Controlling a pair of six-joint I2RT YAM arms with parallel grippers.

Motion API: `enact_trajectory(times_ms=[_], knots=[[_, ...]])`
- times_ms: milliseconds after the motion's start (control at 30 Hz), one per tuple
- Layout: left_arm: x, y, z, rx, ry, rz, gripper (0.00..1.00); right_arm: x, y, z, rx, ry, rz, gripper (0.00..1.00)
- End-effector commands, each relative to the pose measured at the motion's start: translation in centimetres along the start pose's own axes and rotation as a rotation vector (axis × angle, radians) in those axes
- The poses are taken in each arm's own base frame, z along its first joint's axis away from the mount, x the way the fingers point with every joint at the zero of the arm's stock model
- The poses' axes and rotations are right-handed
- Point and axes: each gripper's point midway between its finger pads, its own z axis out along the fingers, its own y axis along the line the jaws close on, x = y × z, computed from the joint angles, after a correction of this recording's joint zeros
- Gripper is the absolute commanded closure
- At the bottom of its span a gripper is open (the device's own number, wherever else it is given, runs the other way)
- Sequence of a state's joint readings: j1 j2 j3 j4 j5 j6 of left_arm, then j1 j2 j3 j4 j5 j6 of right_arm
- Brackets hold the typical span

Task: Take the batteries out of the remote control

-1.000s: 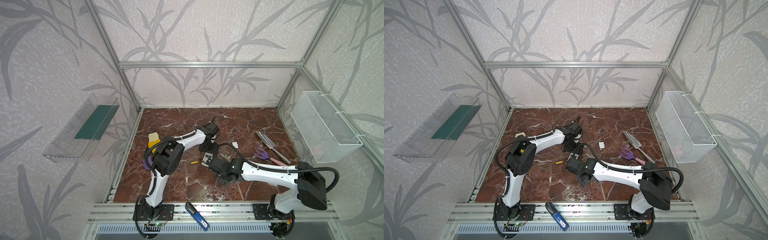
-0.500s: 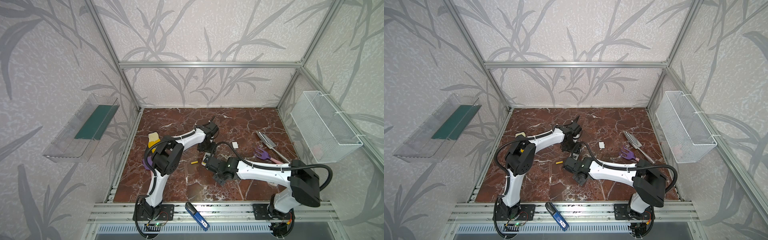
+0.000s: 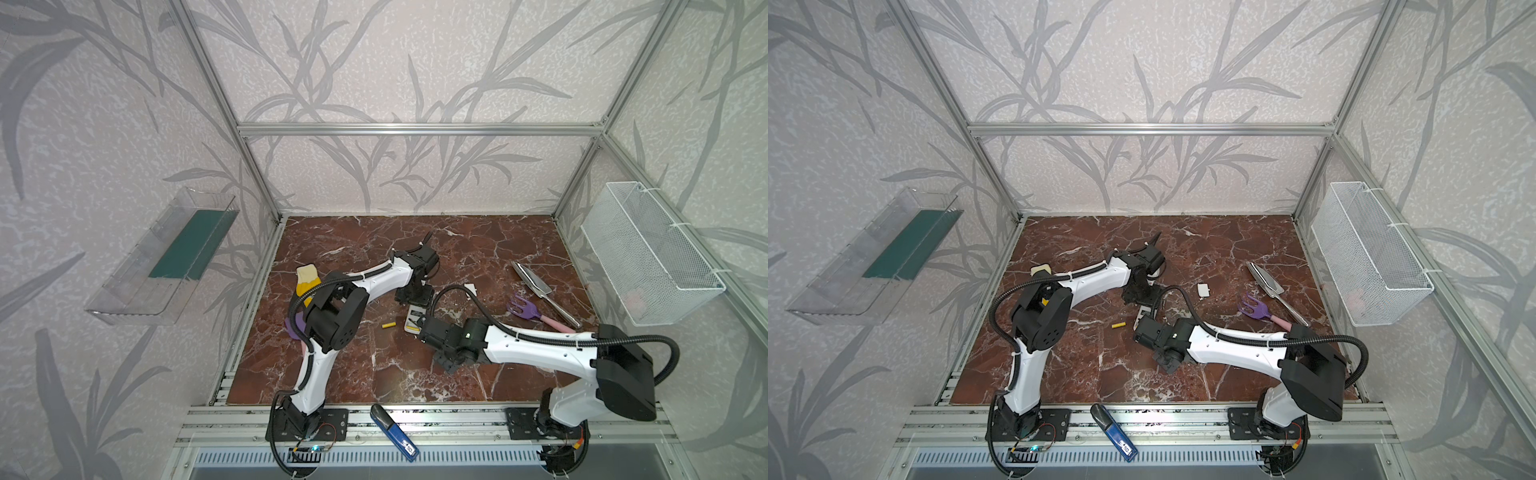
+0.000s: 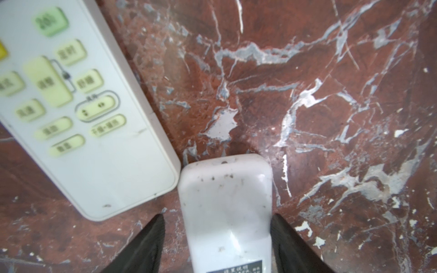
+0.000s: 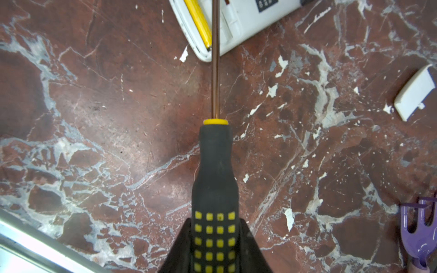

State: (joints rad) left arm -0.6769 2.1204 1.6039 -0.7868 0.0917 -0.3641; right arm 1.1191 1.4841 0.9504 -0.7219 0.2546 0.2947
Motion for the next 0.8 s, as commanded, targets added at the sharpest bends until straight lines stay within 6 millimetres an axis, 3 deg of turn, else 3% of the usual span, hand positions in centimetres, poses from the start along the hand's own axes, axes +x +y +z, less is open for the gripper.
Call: enact_trajectory(times_ms=[0,300,467,767], knots=[[2.1,2.5,0.1,-0.112,0.073,-0.013,0.29,0.3,-0.5,-1.4,-0.008,-0.029,0.01,1.0],[2.4,2.3,-0.3,-0.097,0.073,-0.024,0.3,0.2,0.8,-2.3,-0.108,-0.071,-0.013,1.0],[3.2,2.0,-0.4,-0.063,0.074,-0.046,0.3,0.8,0.5,-2.4,-0.104,-0.083,0.013,1.0],[3.4,2.0,-0.6,-0.059,0.065,-0.055,0.22,1.2,2.2,-1.4,-0.17,-0.047,-0.005,1.0]])
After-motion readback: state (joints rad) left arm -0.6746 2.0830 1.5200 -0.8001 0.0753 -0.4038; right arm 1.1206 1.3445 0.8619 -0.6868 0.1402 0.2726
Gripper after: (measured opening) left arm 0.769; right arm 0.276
